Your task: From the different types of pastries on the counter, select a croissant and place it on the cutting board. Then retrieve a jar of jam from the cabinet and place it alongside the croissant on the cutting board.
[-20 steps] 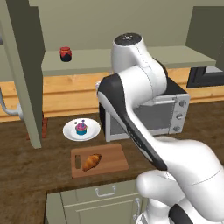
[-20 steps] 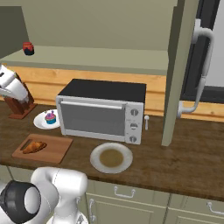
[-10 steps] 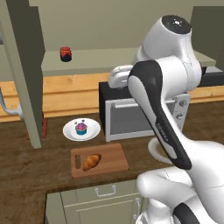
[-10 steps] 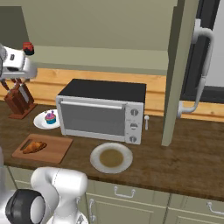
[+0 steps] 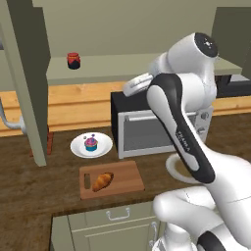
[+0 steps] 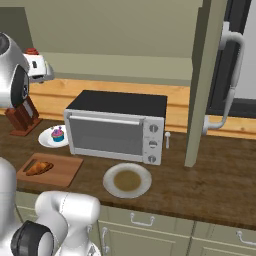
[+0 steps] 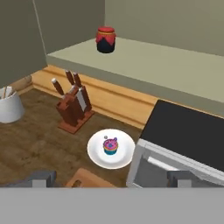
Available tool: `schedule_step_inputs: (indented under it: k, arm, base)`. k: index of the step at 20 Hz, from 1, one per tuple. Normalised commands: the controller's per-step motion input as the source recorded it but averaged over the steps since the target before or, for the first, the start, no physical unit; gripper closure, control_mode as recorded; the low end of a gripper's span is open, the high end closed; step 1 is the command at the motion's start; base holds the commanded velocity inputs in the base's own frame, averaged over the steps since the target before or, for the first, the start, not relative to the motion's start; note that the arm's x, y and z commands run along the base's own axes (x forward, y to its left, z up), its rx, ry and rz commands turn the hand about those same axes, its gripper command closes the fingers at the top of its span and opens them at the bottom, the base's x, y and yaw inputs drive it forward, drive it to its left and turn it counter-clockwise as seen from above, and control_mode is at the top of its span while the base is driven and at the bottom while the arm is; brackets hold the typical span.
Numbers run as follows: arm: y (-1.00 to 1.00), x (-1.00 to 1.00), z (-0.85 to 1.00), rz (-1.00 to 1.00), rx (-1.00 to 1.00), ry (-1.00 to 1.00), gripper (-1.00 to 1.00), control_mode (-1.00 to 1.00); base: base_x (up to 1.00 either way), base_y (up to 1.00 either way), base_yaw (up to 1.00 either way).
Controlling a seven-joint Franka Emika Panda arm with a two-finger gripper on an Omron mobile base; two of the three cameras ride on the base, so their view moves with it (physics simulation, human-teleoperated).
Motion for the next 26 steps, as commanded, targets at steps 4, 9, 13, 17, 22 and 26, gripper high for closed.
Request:
schedule_step_inputs:
  k: [4, 9, 13, 17, 22, 26]
  arm:
    - [0.29, 0.35, 0.00, 0.09, 0.01, -0.13, -1.00, -1.00]
    - [0.26, 0.44, 0.03, 0.11, 0.00, -0.13, -1.00, -1.00]
    - [0.15, 0.35, 0.00, 0.15, 0.00, -0.07, -1.00, -1.00]
    - [0.06, 0.44, 0.00, 0.14, 0.01, -0.04, -1.00, -1.00]
    - [0.00, 0.47, 0.05, 0.07, 0.03, -0.15, -1.00, -1.00]
    - [0.00, 0.31, 0.00, 0.02, 0.06, -0.16, -1.00, -1.00]
  base:
    - [0.00, 0.00, 0.00]
    - [0.00, 0.00, 0.00]
    - [0.00, 0.00, 0.00]
    - [0.00, 0.00, 0.00]
    - [0.00, 0.00, 0.00]
    - [0.00, 0.00, 0.00]
